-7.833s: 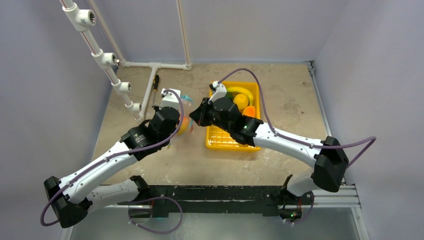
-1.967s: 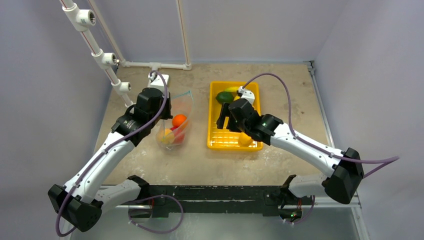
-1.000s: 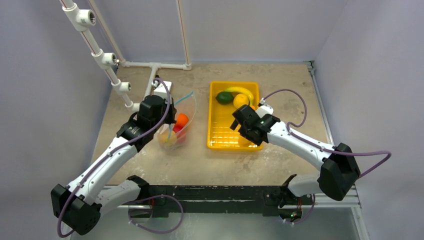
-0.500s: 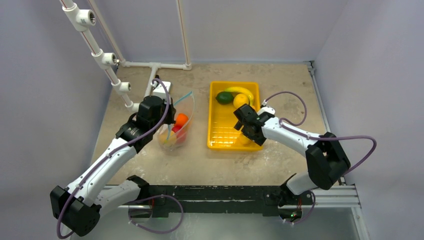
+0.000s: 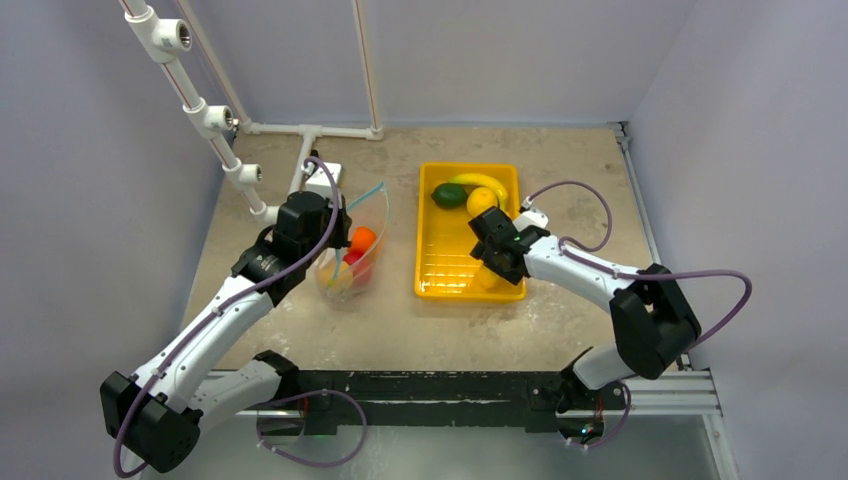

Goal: Place the food in the zip-top bag and seal the zipper
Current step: Pick up the fake fruit from the bin, then place the fake fruit in the zipper food storage bag.

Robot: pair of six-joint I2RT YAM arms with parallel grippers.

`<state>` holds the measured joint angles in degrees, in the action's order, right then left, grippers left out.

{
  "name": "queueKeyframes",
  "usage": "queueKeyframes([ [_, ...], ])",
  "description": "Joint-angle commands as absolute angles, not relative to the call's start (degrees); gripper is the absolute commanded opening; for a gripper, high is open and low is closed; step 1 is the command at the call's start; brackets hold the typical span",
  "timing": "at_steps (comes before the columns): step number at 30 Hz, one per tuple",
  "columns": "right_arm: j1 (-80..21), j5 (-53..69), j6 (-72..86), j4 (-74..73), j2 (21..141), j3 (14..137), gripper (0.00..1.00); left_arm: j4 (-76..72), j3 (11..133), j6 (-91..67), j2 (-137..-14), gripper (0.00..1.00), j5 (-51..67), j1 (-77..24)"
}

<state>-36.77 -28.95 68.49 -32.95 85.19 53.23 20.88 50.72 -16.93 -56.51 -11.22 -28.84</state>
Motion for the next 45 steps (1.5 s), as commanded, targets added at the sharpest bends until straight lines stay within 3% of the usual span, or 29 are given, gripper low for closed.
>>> queueKeyframes([
  [1, -36.48, -29.26, 67.27, -30.67, 85.26, 51.95, 0.71, 19.34, 50.58, -16.55, -56.25, 0.0, -12.26, -28.56],
  [6, -36.56, -28.25, 65.74, -28.98, 84.9, 50.85, 0.49, 19.34, 50.54, -16.44, -56.34, 0.0, -12.35, -28.56],
  [14, -36.55, -28.67, 63.42, -29.97, 84.37, 54.21, 0.0, 19.45, 50.54, -16.35, -56.35, 0.0, -12.8, -28.56],
  [31, -36.65, -26.33, 51.62, -26.46, 77.73, 66.34, 0.0, 19.34, 50.8, -16.28, -56.52, 0.0, -13.4, -28.56],
  [45, -37.18, -1.27, 36.64, -5.39, 69.59, 69.2, 0.0, 18.65, 50.48, -16.02, -54.16, 0.0, -12.31, -28.56],
])
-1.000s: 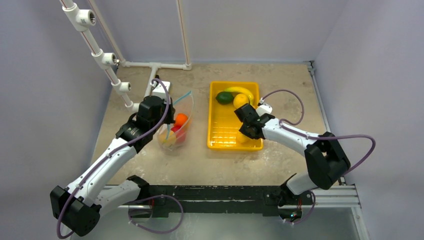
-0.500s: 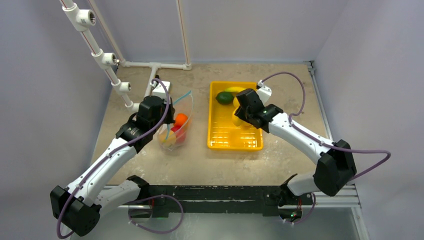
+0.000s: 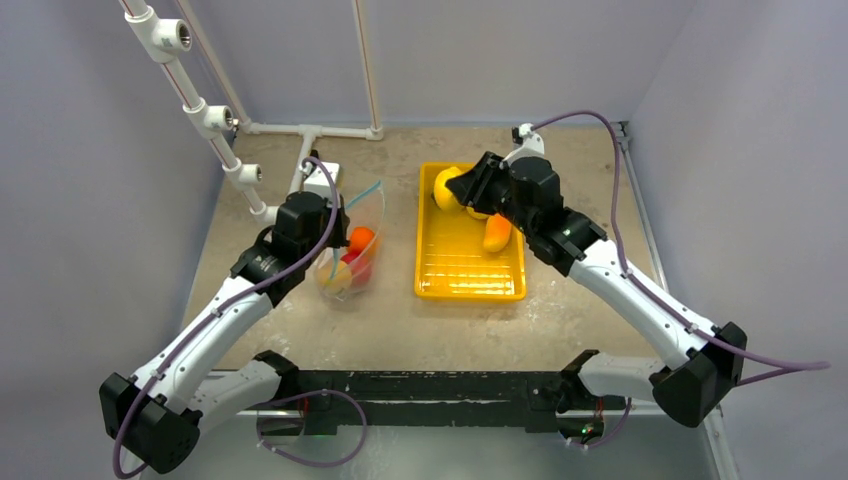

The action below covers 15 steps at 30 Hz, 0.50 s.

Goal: Place the food in the zip-top bag and seal the zipper
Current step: Place the fake fruit in the zipper food storage bag.

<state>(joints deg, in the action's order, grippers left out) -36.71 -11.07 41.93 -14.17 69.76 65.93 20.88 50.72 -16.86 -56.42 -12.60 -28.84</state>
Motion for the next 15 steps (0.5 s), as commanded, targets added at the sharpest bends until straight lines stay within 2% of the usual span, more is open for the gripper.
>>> queueKeyframes([
  [1, -37.62, -0.27, 36.2, -4.63, 70.0, 69.78, 0.0, 18.63, 50.4, -16.0, -53.92, 0.0, -12.37, -28.56],
  [15, -48.84, 3.34, 33.34, 2.7, 77.92, 77.46, 0.0, 17.93, 50.17, -15.87, -51.73, 0.0, -11.53, -28.56],
])
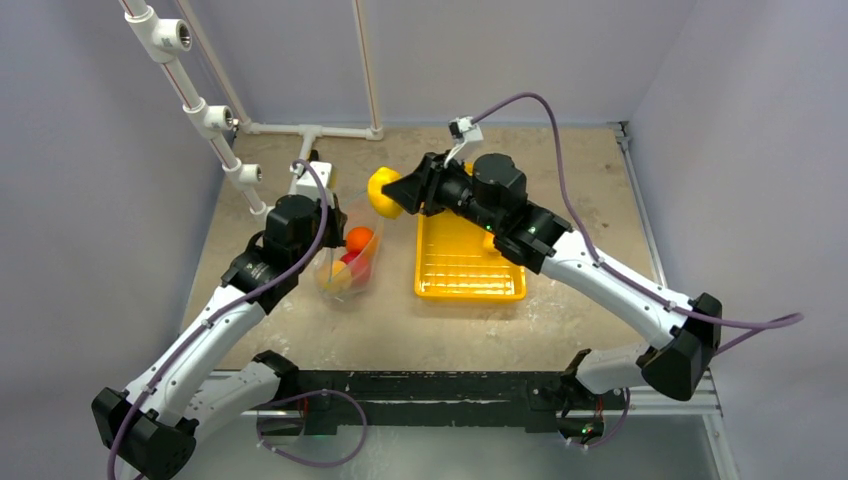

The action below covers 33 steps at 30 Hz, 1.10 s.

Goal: Place the food in the zip-top bag and seal the zipper
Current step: Place the fake fruit in the zipper food storage bag.

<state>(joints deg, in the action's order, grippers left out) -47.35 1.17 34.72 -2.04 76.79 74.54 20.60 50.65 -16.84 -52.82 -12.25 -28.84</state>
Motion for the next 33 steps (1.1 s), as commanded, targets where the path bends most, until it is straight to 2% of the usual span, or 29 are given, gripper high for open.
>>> queueKeyframes([
  [1, -49.27, 3.42, 33.5, 3.16, 78.36, 77.36, 0.0, 17.93, 50.21, -15.83, -51.71, 0.0, -11.54, -28.56],
  [21, -54.03, 0.18, 33.39, 4.22, 87.59, 76.81, 0.0, 17.49, 50.14, -16.0, -51.46, 0.0, -10.46, -28.56],
  [33, -55.49, -11.73, 34.51, -5.33, 92.91, 77.29, 0.0, 17.68, 50.1, -16.08, -51.12, 0.0, -12.03, -28.56],
])
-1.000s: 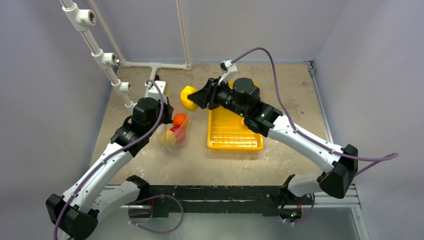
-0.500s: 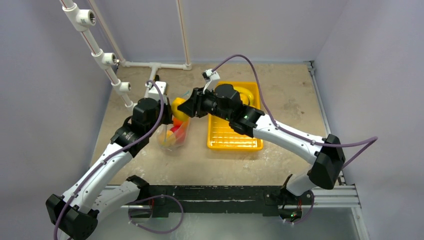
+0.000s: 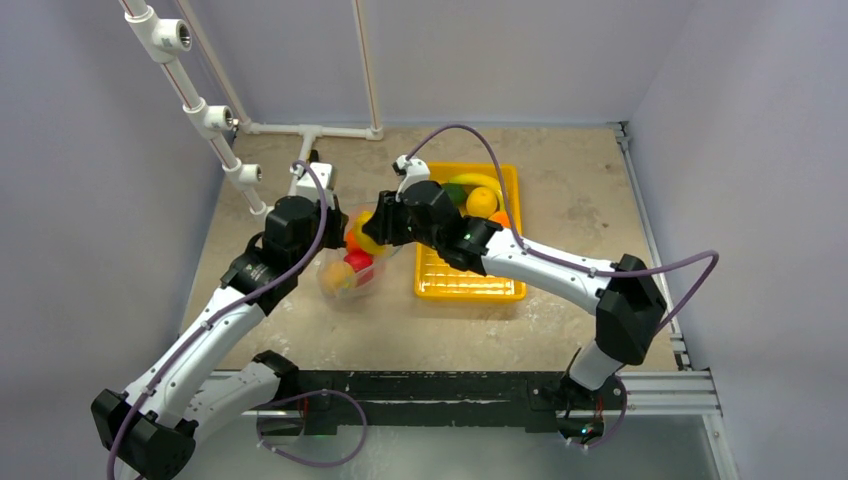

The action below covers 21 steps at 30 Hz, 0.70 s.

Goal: Place the food in the zip-top bag and seal the zipper
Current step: Place the fake fruit in the zipper food storage bag.

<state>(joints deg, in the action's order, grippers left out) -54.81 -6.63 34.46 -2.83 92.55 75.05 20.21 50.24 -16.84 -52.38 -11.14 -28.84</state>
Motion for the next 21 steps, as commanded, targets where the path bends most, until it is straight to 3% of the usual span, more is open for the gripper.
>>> queueKeyframes([
  [1, -55.58, -12.19, 34.68, -5.57, 93.17, 77.38, 0.0, 17.69, 50.11, -16.11, -51.08, 0.0, -12.18, -28.54],
  [3, -55.72, -12.96, 34.85, -5.94, 93.6, 77.69, 0.11, 17.67, 50.08, -16.09, -51.15, 0.0, -12.35, -28.56],
  [7, -56.05, -14.41, 35.31, -7.03, 94.37, 78.83, 0.48, 17.68, 50.04, -16.13, -51.36, 0.0, -12.23, -28.56],
  [13, -56.14, -14.11, 35.59, -6.86, 93.43, 80.27, 0.75, 17.59, 50.09, -16.13, -51.7, 0.0, -11.99, -28.56],
  [16, -56.16, -13.98, 35.76, -6.73, 92.58, 80.81, 0.81, 17.55, 50.1, -16.18, -51.92, 0.0, -11.85, -28.56],
  [21, -56.16, -14.81, 37.27, -6.86, 89.94, 80.48, 0.82, 17.52, 50.13, -16.19, -52.17, 0.0, -11.71, -28.56],
])
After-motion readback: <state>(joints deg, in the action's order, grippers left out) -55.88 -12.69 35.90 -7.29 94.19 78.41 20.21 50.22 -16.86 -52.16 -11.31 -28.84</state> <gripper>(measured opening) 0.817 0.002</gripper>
